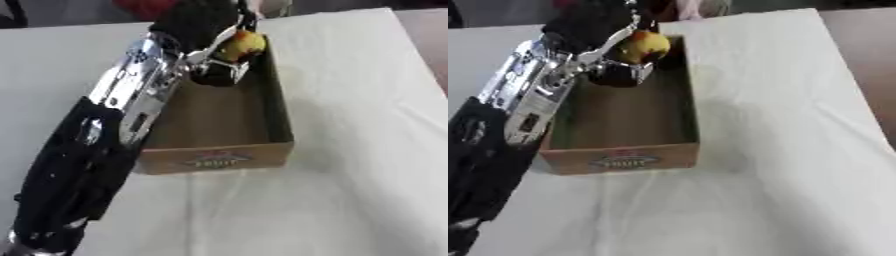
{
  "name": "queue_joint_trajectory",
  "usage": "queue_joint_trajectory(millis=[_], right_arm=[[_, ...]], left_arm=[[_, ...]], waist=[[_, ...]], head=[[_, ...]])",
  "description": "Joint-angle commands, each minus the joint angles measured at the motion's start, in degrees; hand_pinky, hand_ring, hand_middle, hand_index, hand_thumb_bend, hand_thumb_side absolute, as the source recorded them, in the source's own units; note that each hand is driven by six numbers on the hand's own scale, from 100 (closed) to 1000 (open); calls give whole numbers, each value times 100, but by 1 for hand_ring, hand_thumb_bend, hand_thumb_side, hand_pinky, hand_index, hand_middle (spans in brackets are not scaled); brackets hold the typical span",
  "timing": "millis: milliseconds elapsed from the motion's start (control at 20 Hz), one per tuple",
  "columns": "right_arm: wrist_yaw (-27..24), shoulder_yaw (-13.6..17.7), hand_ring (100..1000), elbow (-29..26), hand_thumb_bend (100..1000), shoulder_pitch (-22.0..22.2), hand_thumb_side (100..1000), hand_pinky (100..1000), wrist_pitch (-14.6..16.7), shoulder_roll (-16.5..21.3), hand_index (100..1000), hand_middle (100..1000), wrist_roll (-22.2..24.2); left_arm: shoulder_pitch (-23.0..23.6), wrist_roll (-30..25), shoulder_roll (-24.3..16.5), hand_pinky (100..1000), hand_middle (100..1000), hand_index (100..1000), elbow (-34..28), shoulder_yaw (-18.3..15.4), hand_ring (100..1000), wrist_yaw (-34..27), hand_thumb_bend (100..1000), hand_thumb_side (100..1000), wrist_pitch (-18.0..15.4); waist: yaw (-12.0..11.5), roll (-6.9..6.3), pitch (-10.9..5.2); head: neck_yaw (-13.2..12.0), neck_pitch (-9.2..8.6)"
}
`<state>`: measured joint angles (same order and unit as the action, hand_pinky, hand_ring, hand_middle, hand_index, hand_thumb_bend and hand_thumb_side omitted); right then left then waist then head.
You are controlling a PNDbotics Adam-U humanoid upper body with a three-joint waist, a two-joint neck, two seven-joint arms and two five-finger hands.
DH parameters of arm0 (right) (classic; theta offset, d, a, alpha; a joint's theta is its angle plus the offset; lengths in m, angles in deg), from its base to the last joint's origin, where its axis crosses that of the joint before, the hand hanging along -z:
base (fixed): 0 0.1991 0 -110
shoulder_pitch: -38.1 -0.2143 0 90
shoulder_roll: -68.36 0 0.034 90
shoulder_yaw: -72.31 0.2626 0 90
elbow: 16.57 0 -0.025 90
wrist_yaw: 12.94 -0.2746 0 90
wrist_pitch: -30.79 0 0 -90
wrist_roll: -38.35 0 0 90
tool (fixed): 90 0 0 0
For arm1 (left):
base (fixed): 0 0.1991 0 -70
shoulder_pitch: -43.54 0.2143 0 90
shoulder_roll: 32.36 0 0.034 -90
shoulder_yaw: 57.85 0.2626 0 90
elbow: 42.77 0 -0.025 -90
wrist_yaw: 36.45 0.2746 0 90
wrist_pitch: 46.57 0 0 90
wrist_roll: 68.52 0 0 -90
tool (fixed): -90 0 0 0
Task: Pick up objects on the table and place them in the box.
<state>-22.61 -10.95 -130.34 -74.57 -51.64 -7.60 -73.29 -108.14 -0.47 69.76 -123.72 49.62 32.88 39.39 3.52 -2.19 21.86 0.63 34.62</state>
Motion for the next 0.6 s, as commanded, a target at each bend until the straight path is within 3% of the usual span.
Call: queue_joint_trajectory(millis=[50, 350, 600], right_arm=[[-36, 61, 520, -82, 100, -59, 775, 589, 22, 90, 804, 622, 4], [-26, 92, 520, -82, 100, -13, 774, 589, 20, 85, 804, 622, -35], [-19, 103, 520, -82, 100, 20, 773, 589, 15, 82, 804, 622, -54]], left_arm=[[-157, -220, 81, 312, 553, 697, 365, -58, 537, 274, 100, 344, -136], [-170, -731, 185, 443, 661, 739, 1191, -156, 658, 620, 100, 476, -479], [-195, -1006, 173, 458, 677, 751, 1313, -250, 676, 757, 100, 516, -516]], waist=[[21, 23, -125], [23, 26, -150], [7, 31, -176]], head=[[9, -51], [64, -8], [107, 17]])
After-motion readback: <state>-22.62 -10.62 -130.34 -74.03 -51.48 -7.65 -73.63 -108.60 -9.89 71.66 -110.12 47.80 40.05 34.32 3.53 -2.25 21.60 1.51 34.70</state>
